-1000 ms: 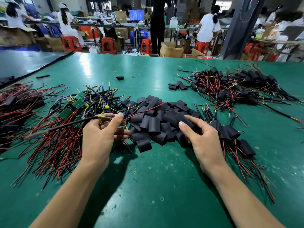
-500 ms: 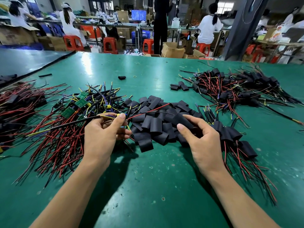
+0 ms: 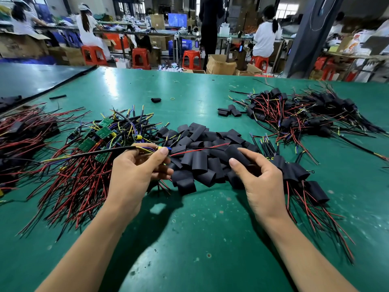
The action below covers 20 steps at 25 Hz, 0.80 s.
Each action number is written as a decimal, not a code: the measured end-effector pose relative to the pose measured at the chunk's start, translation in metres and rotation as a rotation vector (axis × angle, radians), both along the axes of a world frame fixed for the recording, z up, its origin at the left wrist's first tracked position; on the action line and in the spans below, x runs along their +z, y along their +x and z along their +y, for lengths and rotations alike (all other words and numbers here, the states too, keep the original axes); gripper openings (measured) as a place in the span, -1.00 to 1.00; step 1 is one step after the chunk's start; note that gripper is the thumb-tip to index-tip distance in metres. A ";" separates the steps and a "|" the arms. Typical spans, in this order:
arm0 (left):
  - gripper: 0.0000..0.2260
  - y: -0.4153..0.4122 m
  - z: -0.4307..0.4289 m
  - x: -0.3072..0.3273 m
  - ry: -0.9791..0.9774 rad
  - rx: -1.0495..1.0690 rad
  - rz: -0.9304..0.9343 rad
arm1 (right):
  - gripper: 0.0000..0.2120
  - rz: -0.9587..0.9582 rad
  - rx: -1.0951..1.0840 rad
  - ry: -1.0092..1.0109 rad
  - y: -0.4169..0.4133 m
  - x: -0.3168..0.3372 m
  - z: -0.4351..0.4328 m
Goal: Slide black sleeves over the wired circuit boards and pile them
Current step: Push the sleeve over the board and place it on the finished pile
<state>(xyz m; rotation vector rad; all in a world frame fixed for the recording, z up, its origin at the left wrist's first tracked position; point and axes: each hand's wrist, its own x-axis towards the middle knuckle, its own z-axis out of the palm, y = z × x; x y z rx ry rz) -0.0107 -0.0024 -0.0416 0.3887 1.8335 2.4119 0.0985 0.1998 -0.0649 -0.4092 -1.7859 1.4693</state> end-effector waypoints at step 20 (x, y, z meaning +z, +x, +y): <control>-0.71 0.001 -0.005 0.008 0.032 -0.213 -0.229 | -0.73 -0.026 0.464 -0.577 -0.001 0.011 -0.005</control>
